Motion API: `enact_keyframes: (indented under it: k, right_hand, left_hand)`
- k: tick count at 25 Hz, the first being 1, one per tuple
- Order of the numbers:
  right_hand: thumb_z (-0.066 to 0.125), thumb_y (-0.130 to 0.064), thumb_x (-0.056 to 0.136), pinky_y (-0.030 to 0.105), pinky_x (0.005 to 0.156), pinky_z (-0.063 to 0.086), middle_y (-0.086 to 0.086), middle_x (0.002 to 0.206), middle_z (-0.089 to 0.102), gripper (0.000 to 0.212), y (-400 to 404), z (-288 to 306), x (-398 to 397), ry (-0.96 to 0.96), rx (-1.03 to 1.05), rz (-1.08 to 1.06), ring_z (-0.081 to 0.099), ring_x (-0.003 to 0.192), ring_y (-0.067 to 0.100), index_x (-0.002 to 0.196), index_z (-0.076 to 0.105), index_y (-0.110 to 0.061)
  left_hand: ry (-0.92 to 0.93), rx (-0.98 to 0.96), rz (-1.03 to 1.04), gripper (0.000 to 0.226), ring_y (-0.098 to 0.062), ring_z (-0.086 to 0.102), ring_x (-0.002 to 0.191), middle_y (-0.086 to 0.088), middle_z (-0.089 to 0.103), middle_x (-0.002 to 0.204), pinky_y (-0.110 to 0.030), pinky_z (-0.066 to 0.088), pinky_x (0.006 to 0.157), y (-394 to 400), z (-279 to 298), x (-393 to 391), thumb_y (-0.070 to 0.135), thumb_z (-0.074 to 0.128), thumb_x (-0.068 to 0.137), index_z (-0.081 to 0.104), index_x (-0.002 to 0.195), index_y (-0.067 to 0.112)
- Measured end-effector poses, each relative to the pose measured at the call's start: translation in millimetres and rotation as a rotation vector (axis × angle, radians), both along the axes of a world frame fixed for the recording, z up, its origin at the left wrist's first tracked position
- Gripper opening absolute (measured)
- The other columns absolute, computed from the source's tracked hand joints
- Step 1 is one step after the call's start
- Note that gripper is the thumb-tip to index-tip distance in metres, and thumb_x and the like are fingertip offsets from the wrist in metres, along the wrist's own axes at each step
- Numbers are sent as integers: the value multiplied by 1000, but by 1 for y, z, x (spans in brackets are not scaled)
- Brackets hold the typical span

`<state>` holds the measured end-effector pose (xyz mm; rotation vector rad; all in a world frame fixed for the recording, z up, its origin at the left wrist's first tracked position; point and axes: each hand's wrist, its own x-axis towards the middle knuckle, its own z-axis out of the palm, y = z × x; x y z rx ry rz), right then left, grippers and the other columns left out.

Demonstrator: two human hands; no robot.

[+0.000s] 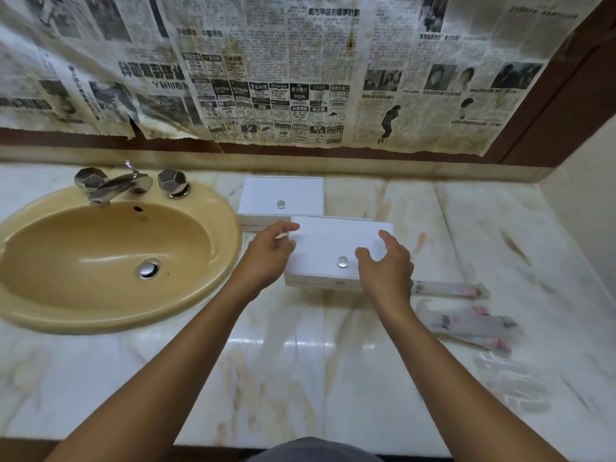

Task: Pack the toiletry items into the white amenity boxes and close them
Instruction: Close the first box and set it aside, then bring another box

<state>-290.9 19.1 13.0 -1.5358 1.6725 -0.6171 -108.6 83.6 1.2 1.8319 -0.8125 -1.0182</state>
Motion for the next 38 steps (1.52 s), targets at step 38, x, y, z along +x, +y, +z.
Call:
enact_keyframes:
  k: [38]
  right_hand:
    - [51, -40, 91, 34, 89, 29, -4, 108, 56, 26, 73, -38, 20, 534, -308, 813, 44, 108, 21, 107, 62, -23]
  left_hand:
    - [-355, 123, -106, 34, -6, 52, 108, 1, 61, 129, -18, 37, 86, 57, -30, 38, 5, 43, 99, 64, 121, 19]
